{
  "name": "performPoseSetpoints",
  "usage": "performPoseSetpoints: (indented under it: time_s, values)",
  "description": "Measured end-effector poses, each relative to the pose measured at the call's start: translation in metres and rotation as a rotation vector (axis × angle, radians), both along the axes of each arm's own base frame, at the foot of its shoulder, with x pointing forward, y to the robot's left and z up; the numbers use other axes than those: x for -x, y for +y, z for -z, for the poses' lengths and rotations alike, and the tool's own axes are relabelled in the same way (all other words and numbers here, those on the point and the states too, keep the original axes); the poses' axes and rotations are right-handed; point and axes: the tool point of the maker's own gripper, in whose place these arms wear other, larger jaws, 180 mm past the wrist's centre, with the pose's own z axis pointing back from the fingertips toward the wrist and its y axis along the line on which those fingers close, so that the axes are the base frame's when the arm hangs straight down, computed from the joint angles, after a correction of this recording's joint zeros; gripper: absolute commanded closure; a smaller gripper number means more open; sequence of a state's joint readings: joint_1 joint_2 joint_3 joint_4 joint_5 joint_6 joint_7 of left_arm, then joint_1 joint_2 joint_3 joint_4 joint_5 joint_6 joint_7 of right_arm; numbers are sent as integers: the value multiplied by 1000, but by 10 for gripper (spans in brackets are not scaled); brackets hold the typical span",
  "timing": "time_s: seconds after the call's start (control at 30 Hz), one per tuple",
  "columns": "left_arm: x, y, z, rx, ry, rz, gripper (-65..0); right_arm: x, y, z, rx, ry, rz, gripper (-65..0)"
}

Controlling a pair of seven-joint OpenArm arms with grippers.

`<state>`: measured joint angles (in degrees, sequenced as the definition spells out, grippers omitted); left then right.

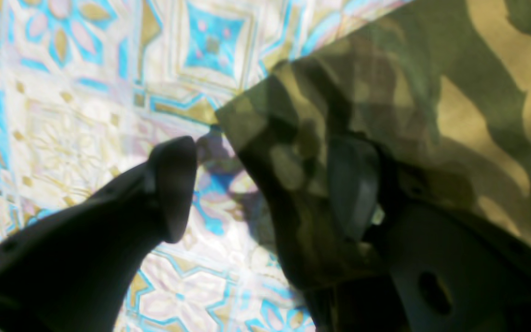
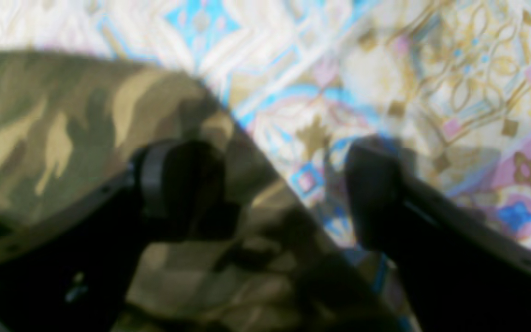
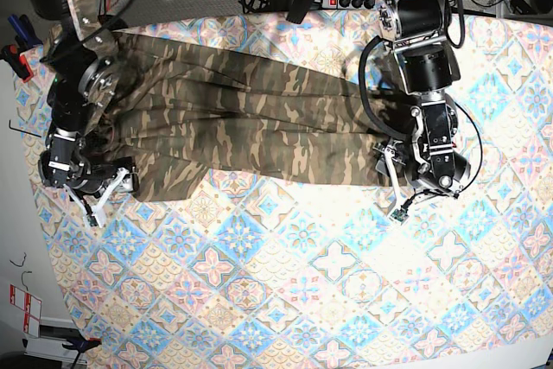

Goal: Fold the T-shirt properly
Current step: 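Grasp the strip's end with the right gripper and drag it along the table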

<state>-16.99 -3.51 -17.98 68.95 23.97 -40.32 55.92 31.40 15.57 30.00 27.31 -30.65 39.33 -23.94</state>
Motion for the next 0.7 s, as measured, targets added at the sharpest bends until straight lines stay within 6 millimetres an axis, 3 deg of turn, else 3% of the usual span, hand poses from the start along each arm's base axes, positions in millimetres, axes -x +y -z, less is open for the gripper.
performPoseSetpoints:
  time_s: [0.13, 0.43, 0.7]
  values:
    - [-2, 1, -2, -3, -4, -1, -438, 2, 1, 2, -11, 2, 1, -489]
    - [-4, 0, -3, -4, -8, 4, -438, 16, 22, 13, 109, 112, -116, -366]
    - [-5, -1, -4, -2, -10, 4, -438, 42, 34, 4, 256, 178, -151, -357]
